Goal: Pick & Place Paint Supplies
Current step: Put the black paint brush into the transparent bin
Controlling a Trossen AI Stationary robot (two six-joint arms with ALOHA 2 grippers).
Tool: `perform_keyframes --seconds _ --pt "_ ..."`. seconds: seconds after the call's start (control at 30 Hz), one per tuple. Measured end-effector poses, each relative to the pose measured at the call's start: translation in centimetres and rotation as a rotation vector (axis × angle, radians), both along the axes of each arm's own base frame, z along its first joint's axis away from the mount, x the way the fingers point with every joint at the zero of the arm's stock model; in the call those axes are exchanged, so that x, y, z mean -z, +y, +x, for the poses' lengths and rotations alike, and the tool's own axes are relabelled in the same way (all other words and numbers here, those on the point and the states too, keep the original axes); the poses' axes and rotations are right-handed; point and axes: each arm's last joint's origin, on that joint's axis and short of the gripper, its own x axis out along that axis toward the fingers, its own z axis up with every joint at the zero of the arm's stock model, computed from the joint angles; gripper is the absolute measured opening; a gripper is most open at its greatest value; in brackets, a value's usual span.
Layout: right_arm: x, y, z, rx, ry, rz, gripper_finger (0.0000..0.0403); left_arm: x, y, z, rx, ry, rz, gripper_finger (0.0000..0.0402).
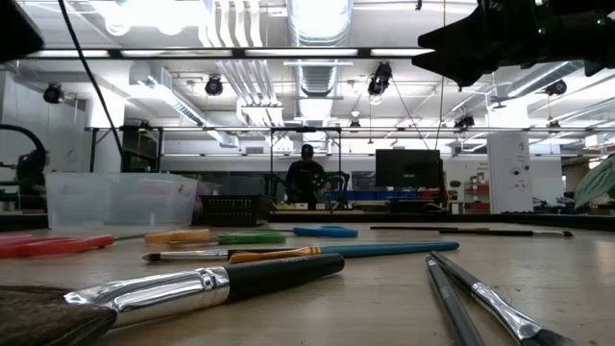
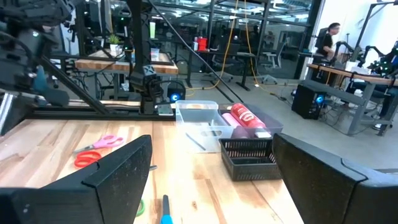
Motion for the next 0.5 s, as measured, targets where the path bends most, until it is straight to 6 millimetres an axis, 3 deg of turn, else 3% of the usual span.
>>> perform_keyframes --seconds 0.2,0.5 --pt "0.0 0.0 0.0 0.0 0.0 0.0 0.0331 1.0 -1.4 -0.6 0.013 -0.039 0.036 0.0091" --pt "0.0 0.0 0.0 0.001 0.0 0.0 0.0331 4.2 -3.1 0.5 0.027 0.031 0.074 0.0091"
